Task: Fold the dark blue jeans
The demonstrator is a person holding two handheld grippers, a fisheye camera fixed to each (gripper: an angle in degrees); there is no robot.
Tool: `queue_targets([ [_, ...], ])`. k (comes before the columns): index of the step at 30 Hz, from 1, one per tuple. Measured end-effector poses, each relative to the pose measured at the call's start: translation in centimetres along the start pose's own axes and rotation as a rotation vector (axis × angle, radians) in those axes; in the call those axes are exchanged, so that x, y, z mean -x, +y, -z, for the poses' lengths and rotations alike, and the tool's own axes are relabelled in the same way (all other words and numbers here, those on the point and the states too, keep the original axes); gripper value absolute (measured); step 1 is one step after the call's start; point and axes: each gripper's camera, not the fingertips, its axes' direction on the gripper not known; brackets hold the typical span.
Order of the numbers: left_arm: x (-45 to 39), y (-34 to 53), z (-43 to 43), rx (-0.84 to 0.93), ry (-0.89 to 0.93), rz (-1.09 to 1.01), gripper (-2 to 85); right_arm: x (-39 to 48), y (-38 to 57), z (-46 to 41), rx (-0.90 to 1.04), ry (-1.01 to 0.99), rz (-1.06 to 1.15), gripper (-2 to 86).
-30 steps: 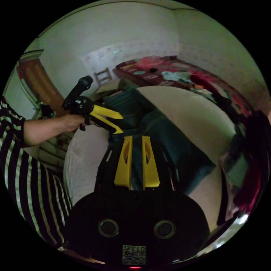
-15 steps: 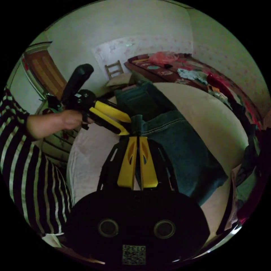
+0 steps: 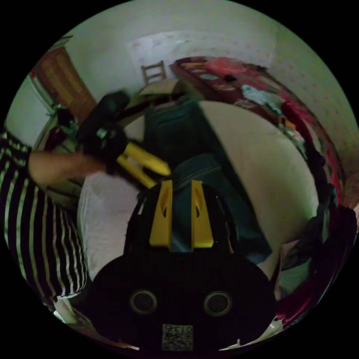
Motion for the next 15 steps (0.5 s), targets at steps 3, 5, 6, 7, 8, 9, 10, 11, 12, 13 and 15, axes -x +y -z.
queue_targets([
  [3, -0.7, 0.1, -0.9, 0.043, -0.084, -0.020, 12.9, -4.5, -3.8, -0.5, 0.054, -0.004, -0.129, 8.3],
  [5, -0.9, 0.4, -1.6, 0.048, -0.070, 0.003, 12.3, -4.7, -6.3, -1.4, 0.087, -0.007, -0.130, 9.5],
  [6, -0.9, 0.5, -1.8, 0.051, -0.072, 0.010, 12.3, -3.7, -7.9, -2.5, 0.141, 0.013, -0.099, 10.9],
  [7, -1.0, 0.6, -2.0, 0.053, -0.078, 0.021, 12.2, -2.2, -9.2, -3.6, 0.195, 0.050, -0.056, 12.0],
  [8, -1.0, 0.7, -2.1, 0.052, -0.077, 0.041, 12.1, -1.4, -9.6, -4.2, 0.221, 0.080, -0.035, 12.6],
  [9, -1.0, 0.8, -2.2, 0.053, -0.076, 0.049, 12.0, 0.1, -10.2, -5.2, 0.260, 0.146, 0.001, 13.3],
  [10, -1.0, 0.9, -2.3, 0.053, -0.078, 0.059, 11.9, 1.1, -10.3, -6.3, 0.297, 0.202, 0.014, 13.6],
  [11, -1.1, 1.0, -2.4, 0.055, -0.077, 0.067, 11.8, 1.4, -10.2, -6.9, 0.319, 0.219, 0.017, 13.4],
  [12, -1.1, 1.0, -2.5, 0.055, -0.074, 0.073, 11.7, 1.5, -9.8, -7.7, 0.343, 0.232, 0.007, 12.4],
  [13, -1.1, 1.1, -2.6, 0.054, -0.066, 0.084, 11.3, 1.0, -9.3, -8.3, 0.358, 0.229, -0.026, 10.7],
  [15, -1.1, 1.3, -2.6, 0.047, -0.055, 0.087, 9.8, -0.2, -8.5, -8.3, 0.364, 0.168, -0.077, 7.4],
])
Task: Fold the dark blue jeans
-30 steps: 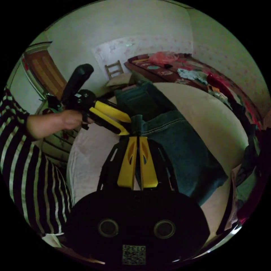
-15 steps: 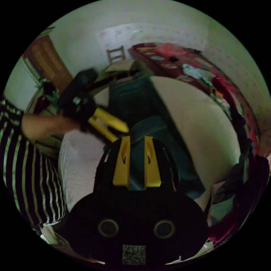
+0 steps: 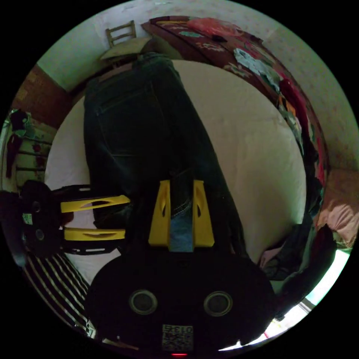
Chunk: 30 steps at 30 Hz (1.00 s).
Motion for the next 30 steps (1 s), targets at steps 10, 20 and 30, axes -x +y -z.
queue_targets([
  [10, -2.8, 1.1, 7.5, -0.230, -0.033, -0.054, 2.7, -1.2, 10.6, 10.7, -0.603, 0.022, -0.310, 6.3],
  [20, 1.3, 5.4, 7.6, -0.200, -0.009, 0.208, 8.1, -2.2, 12.4, 12.1, -0.619, 0.111, -0.370, 9.5],
  [30, -7.9, 3.5, 3.1, -0.030, -0.125, -0.059, 2.2, 1.6, 7.9, 2.8, -0.217, 0.044, -0.070, 0.7],
])
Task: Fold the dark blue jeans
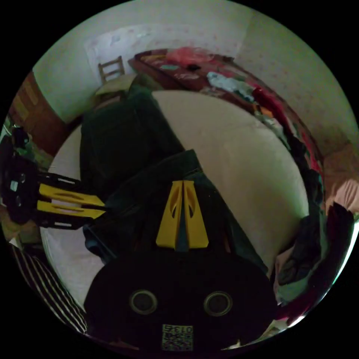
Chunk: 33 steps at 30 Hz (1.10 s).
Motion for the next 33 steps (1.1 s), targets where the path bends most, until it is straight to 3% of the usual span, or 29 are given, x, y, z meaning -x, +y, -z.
queue_targets([
  [3, -0.3, 0.5, 0.9, -0.016, 0.037, 0.050, 0.6, 0.8, 0.0, 0.1, -0.002, 0.058, 0.041, 0.2],
  [6, -0.9, 1.4, 4.7, -0.215, -0.002, 0.086, 0.0, -0.3, 2.6, 5.4, -0.146, 0.016, -0.036, -0.1],
  [9, -4.8, 1.3, 7.2, -0.349, -0.049, -0.076, -0.2, -0.2, 7.8, 9.6, -0.190, 0.028, -0.076, -0.2],
  [15, -13.6, -2.1, 4.2, -0.179, -0.068, -0.345, -0.3, 3.5, 16.9, 8.7, -0.044, 0.053, -0.124, -0.2],
  [17, -14.7, -2.6, 0.6, 0.033, -0.226, -0.363, -0.4, 4.8, 17.7, 6.4, 0.055, 0.025, -0.089, -0.2],
  [23, -14.8, -1.5, 1.8, 0.020, -0.210, -0.231, -0.3, 9.6, 17.5, 6.1, 0.083, 0.187, 0.144, -0.3],
  [26, -16.0, -2.0, 4.0, -0.112, -0.240, -0.211, -0.3, 6.3, 17.9, 9.4, -0.037, 0.161, -0.006, -0.3],
  [29, -17.4, -3.7, 3.2, -0.106, -0.202, -0.194, -0.3, 1.6, 17.8, 10.4, -0.128, 0.263, -0.191, -0.3],
  [33, -18.0, -4.5, -0.5, 0.031, -0.236, -0.200, -0.3, -0.9, 19.0, 4.5, 0.084, 0.155, -0.209, -0.2],
])
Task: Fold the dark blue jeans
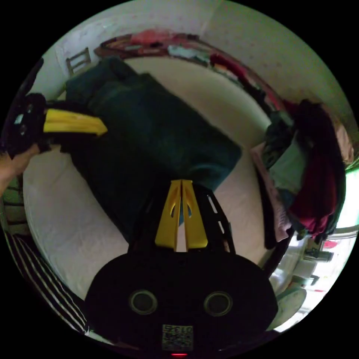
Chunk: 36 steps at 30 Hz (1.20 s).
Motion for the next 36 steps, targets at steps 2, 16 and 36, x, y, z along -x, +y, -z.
queue_targets([
  [2, 1.8, 1.6, -0.3, -0.069, 0.099, 0.139, -0.3, 0.8, 1.8, 0.0, -0.099, 0.035, 0.010, -0.2],
  [16, -0.9, 3.0, -1.6, -0.075, 0.193, 0.095, -0.4, -6.9, -7.9, -5.5, -0.057, -0.058, 0.027, -0.2],
  [36, 23.4, 25.0, -1.8, -0.257, 0.049, 0.564, 7.5, 2.2, -15.6, -2.7, -0.223, -0.084, 0.034, 1.3],
])
